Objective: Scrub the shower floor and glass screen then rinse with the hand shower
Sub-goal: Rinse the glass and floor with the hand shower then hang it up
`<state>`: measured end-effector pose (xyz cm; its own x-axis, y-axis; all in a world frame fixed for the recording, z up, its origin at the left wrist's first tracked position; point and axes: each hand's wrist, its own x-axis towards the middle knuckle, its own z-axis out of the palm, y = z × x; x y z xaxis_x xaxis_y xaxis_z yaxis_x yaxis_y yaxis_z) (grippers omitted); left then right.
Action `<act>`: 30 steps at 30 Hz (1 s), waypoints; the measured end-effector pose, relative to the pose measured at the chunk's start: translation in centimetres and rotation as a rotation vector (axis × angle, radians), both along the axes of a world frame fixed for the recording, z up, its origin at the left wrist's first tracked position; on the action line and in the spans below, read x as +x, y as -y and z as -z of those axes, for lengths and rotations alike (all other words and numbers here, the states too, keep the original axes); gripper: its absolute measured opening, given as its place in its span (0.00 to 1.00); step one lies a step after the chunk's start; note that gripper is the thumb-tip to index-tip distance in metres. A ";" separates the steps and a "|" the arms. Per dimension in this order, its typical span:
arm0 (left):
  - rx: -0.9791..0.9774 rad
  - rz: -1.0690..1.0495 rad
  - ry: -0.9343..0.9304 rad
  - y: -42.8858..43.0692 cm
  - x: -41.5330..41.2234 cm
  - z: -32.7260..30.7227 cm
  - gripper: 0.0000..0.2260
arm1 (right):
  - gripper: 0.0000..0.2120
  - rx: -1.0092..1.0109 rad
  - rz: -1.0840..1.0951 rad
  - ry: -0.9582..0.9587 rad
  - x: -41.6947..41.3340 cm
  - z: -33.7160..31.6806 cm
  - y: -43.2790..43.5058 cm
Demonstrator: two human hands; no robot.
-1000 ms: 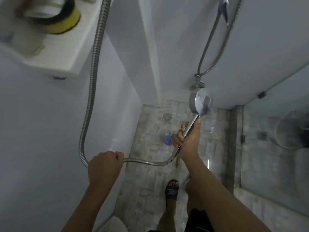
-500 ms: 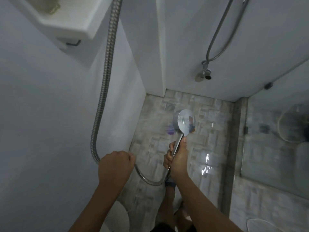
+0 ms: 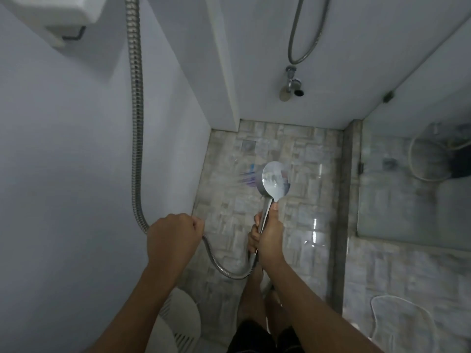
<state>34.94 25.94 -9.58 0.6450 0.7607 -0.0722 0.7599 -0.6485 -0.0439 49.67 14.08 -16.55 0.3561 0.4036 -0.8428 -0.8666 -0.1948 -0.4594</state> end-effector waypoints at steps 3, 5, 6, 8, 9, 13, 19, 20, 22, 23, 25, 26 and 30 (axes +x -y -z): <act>0.010 -0.003 -0.003 1.0 0.5 0.0 0.21 | 0.33 -0.028 0.028 0.021 0.1 0.2 1.8; 0.010 0.011 0.015 1.7 1.2 0.2 0.20 | 0.32 -0.042 0.059 0.062 0.6 0.4 3.1; 0.005 0.017 0.019 2.0 1.5 0.4 0.20 | 0.32 -0.044 0.070 0.074 1.0 0.4 3.8; -0.022 0.031 0.005 2.8 2.7 1.1 0.20 | 0.32 -0.057 0.097 0.109 2.0 0.8 5.4; -0.031 0.039 -0.005 3.2 3.3 1.4 0.20 | 0.32 -0.069 0.107 0.130 2.5 1.0 6.2; -0.112 0.085 0.020 5.4 6.7 2.3 0.20 | 0.33 -0.117 0.172 0.153 4.7 1.9 10.0; -0.240 0.165 -0.067 8.7 12.7 3.3 0.23 | 0.31 -0.220 0.338 0.183 8.7 1.5 15.9; -0.240 0.189 -0.073 9.1 13.8 3.4 0.23 | 0.30 -0.243 0.368 0.198 9.3 1.4 16.8; -0.253 0.222 -0.092 10.3 15.8 3.8 0.20 | 0.31 -0.285 0.424 0.231 10.7 1.4 18.6; -0.262 0.233 -0.115 10.9 16.7 4.1 0.18 | 0.30 -0.301 0.454 0.236 11.3 1.3 19.4; -0.270 0.249 -0.146 12.0 18.4 4.3 0.17 | 0.30 -0.323 0.498 0.259 12.4 1.1 20.8; -0.280 0.250 -0.166 12.5 19.1 4.3 0.17 | 0.30 -0.331 0.514 0.284 12.9 0.9 21.4; -0.281 0.277 -0.160 13.9 21.7 4.0 0.16 | 0.28 -0.335 0.587 0.422 14.8 0.1 23.0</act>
